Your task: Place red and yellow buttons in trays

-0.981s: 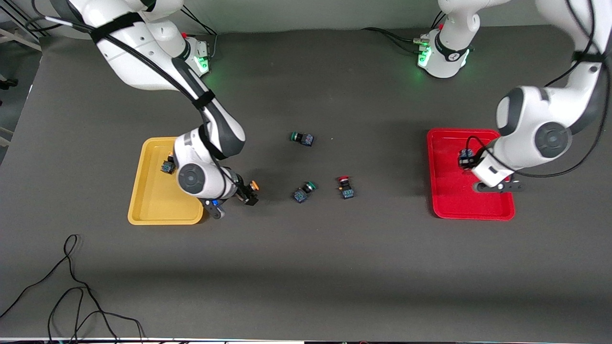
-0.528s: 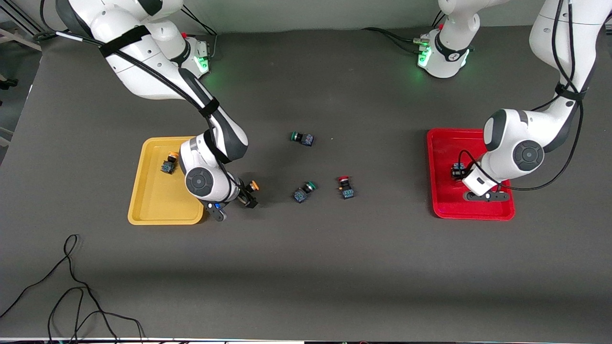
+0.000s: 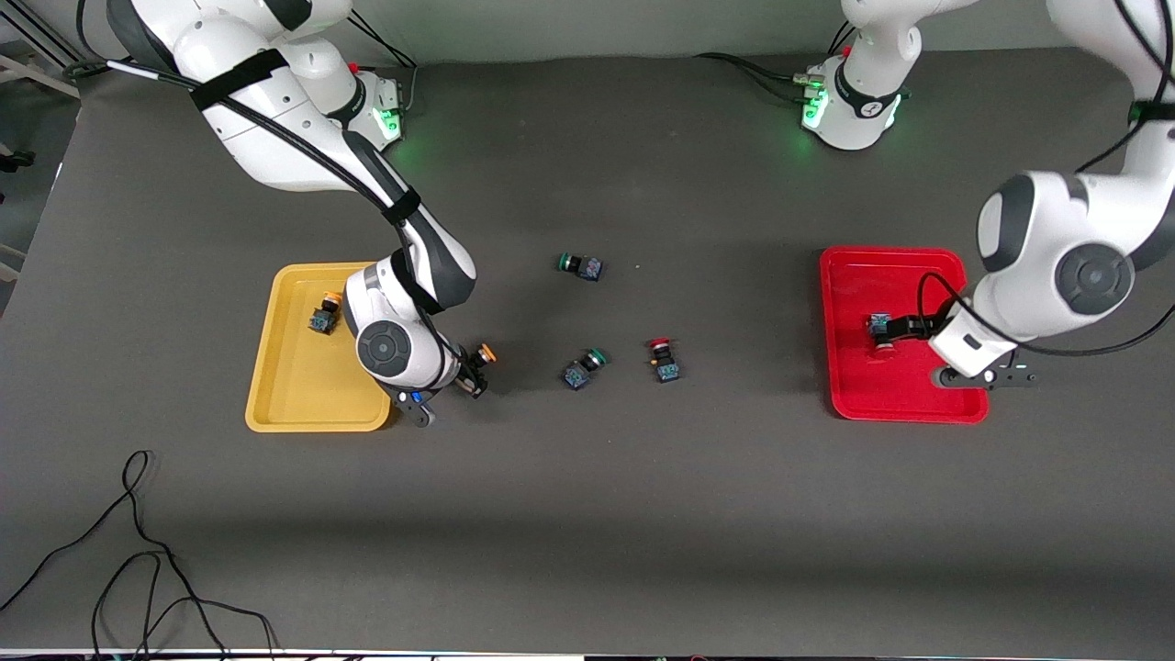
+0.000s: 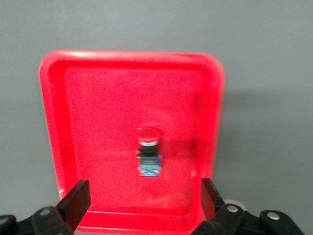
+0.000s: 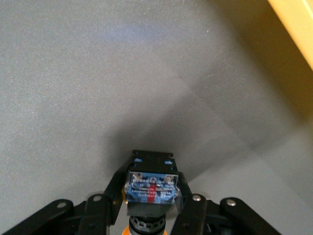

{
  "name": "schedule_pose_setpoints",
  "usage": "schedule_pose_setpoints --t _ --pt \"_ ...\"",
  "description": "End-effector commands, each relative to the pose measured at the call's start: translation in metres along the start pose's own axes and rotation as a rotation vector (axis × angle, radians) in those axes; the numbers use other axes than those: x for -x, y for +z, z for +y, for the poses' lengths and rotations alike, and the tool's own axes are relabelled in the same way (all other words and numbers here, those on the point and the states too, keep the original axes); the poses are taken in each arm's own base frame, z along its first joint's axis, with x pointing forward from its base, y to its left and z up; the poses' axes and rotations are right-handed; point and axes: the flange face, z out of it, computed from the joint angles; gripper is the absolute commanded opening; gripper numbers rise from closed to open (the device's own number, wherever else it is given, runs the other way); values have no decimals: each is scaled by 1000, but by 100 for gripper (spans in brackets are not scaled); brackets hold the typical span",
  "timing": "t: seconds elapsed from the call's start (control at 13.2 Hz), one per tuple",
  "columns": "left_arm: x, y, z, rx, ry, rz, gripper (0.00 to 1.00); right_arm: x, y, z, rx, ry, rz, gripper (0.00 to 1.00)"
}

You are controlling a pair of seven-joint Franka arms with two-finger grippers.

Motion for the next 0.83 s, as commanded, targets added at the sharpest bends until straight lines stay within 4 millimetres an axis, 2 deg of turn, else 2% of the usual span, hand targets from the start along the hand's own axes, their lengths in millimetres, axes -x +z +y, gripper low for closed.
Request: schedule_pose_setpoints --t 0.0,0.08,0.15,0.23,0.3,0.45,0.6,0.68,0.75 --pt "8 -11 68 11 9 24 100 -9 -21 3 -2 -48 15 20" --pt "8 -15 105 20 -8 43 100 -19 -36 8 2 -63 12 19" --pt "8 -14 152 27 -40 50 100 -27 -55 16 9 -98 11 18" --pt "10 -13 191 37 -85 59 100 -35 -73 24 17 -146 16 18" --pt "10 -15 226 43 -116 70 100 -54 -88 40 43 -190 42 18" --pt "5 -5 290 73 -155 77 100 -79 -96 69 89 -282 49 18" --pt "-2 30 338 75 -156 110 100 -105 -94 104 113 -376 44 18" --pt "-7 51 349 75 -161 137 100 -114 -90 121 121 -405 38 18" --pt "-12 72 351 75 -164 151 100 -121 -82 142 117 -437 37 18"
